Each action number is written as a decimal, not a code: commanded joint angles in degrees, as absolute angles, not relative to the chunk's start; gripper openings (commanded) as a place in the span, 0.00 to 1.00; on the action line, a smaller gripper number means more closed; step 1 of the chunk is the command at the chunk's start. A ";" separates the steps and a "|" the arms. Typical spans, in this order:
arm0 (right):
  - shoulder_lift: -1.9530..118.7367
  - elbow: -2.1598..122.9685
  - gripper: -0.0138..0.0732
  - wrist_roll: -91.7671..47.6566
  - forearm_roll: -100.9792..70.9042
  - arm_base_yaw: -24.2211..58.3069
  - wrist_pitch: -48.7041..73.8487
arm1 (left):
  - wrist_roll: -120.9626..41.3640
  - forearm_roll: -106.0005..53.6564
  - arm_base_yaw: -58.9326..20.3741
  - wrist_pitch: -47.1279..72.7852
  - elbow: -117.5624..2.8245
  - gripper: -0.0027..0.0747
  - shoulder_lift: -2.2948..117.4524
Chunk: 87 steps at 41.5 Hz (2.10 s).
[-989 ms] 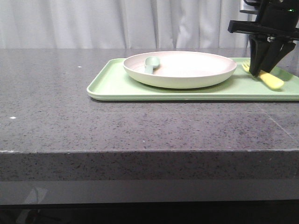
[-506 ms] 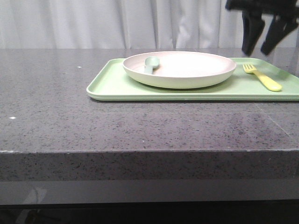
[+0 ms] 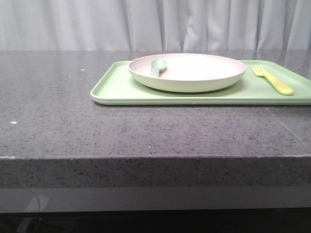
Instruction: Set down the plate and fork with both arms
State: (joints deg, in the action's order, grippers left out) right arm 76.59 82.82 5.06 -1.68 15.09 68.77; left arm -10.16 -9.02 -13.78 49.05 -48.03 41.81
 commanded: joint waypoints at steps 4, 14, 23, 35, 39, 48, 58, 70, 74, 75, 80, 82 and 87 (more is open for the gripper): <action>64.07 75.09 0.55 4.30 0.89 15.02 63.75 | -9.52 -9.74 -13.60 45.54 -49.59 0.37 41.61; 51.50 64.48 0.55 6.10 1.07 14.97 62.44 | -9.52 -9.74 -13.60 45.54 -49.59 0.37 41.61; 40.22 57.02 0.55 6.26 1.07 14.97 60.70 | -9.52 -9.74 -13.60 45.54 -49.59 0.37 41.61; 29.61 50.63 0.55 6.26 1.14 14.97 55.67 | -9.52 -9.74 -13.60 45.54 -49.59 0.37 41.61; 28.36 49.95 0.55 6.26 1.14 14.97 54.79 | -9.52 -9.74 -13.60 45.54 -49.59 0.37 41.61; 28.31 49.90 0.55 6.26 1.19 14.97 54.79 | -9.52 -9.74 -13.60 45.54 -49.59 0.37 41.61; 28.31 49.90 0.46 6.26 1.23 14.97 54.68 | 0.63 -2.83 -13.60 45.54 -49.59 0.22 41.61; 28.31 49.90 0.09 6.26 1.23 14.97 54.74 | 2.46 -1.20 -13.60 45.65 -49.59 0.01 41.61; 28.31 49.90 0.08 6.26 1.11 14.97 55.04 | 2.46 -1.20 -13.60 45.53 -49.59 0.01 41.61; 28.31 49.90 0.08 6.26 1.11 14.97 55.10 | 2.46 -1.20 -13.60 45.53 -49.59 0.01 41.61; 28.31 49.90 0.08 6.26 1.11 14.97 55.10 | 2.46 -1.20 -13.60 45.53 -49.59 0.01 41.61; 28.31 49.90 0.08 6.26 1.11 14.97 55.10 | 2.46 -1.20 -13.60 45.53 -49.59 0.01 41.61; 28.31 49.90 0.08 6.26 1.11 14.97 55.10 | 2.46 -1.20 -13.60 45.53 -49.59 0.01 41.61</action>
